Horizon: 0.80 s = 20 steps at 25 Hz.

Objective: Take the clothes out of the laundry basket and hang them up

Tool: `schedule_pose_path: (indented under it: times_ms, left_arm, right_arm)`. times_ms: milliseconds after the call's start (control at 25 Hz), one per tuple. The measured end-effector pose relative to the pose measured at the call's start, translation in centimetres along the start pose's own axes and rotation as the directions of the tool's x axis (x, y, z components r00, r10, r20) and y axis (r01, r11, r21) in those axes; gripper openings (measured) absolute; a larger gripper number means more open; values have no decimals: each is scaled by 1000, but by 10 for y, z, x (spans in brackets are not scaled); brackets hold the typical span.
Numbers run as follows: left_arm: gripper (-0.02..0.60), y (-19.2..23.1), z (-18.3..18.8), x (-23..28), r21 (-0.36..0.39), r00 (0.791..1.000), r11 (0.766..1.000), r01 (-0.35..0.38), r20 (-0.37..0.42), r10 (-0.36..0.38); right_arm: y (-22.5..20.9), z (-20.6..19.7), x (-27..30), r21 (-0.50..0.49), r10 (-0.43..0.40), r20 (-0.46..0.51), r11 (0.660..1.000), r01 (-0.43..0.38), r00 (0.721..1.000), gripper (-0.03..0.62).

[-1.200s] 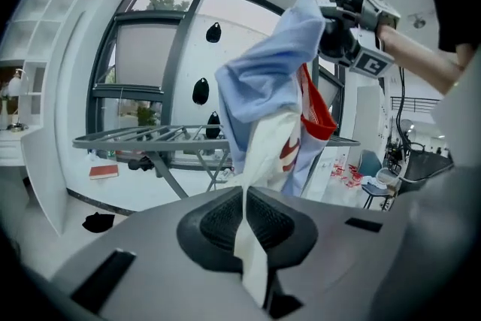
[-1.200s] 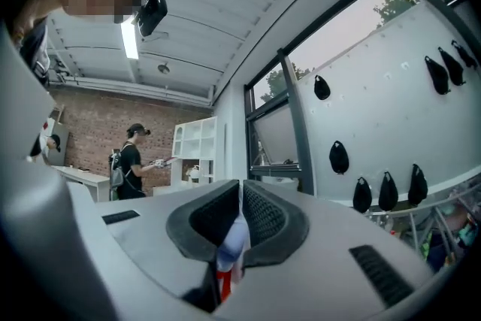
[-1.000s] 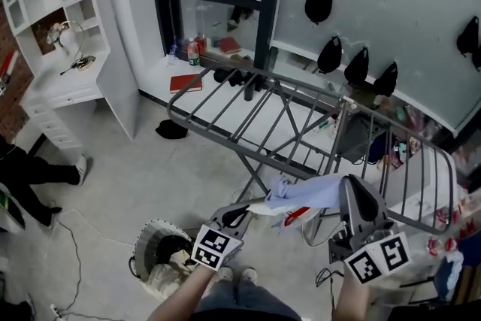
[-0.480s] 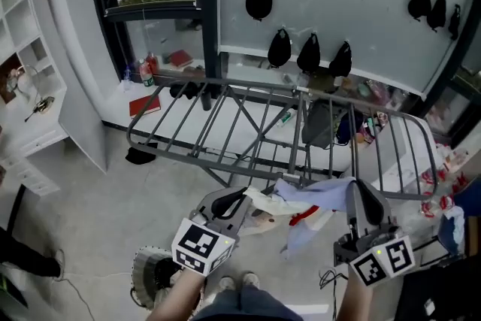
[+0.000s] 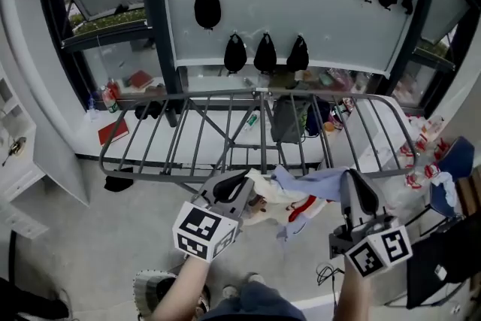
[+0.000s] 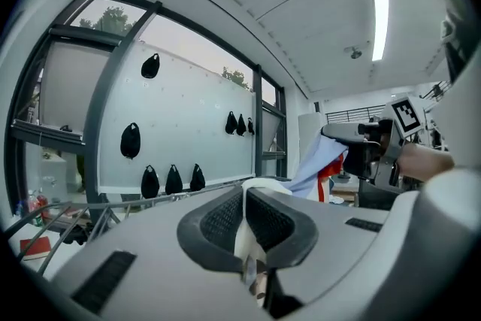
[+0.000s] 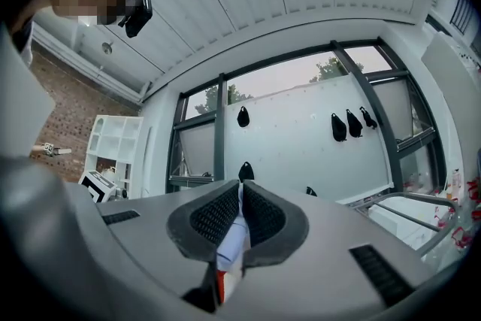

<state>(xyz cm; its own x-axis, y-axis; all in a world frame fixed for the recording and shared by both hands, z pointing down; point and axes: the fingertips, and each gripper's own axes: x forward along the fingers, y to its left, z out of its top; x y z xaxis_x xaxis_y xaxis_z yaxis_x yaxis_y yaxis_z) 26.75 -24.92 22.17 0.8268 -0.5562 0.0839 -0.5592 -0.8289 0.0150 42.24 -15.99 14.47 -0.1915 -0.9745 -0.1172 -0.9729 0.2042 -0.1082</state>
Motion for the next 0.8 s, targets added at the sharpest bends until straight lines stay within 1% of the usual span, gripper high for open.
schedule_pose_path:
  times_ms: [200,320,440,600,800]
  left_arm:
    - [28,-4,17,35,-5,998,998,60,-8,-60]
    - [28,2,21,61,-3,997,997,81,-6,-81]
    - [28,14,22,92,-8,996,996,84,-2,-84]
    - [28,34,32,146,-4,996,996,85,7,-85]
    - [28,65,47,215,-11,998,998,59,4,-59]
  right_arm:
    - [-28,10,5,13,-65,2,998,65,998,18]
    - [-45,11,20,7,-83,-1,997,83,997,18]
    - [-67,11,47,-2,-80,2,997,80,997,18]
    - [-106,16,95,-18,-60,11,998,60,998,18]
    - [-158,22,163,-31,-28,-10,999,28,1000,18]
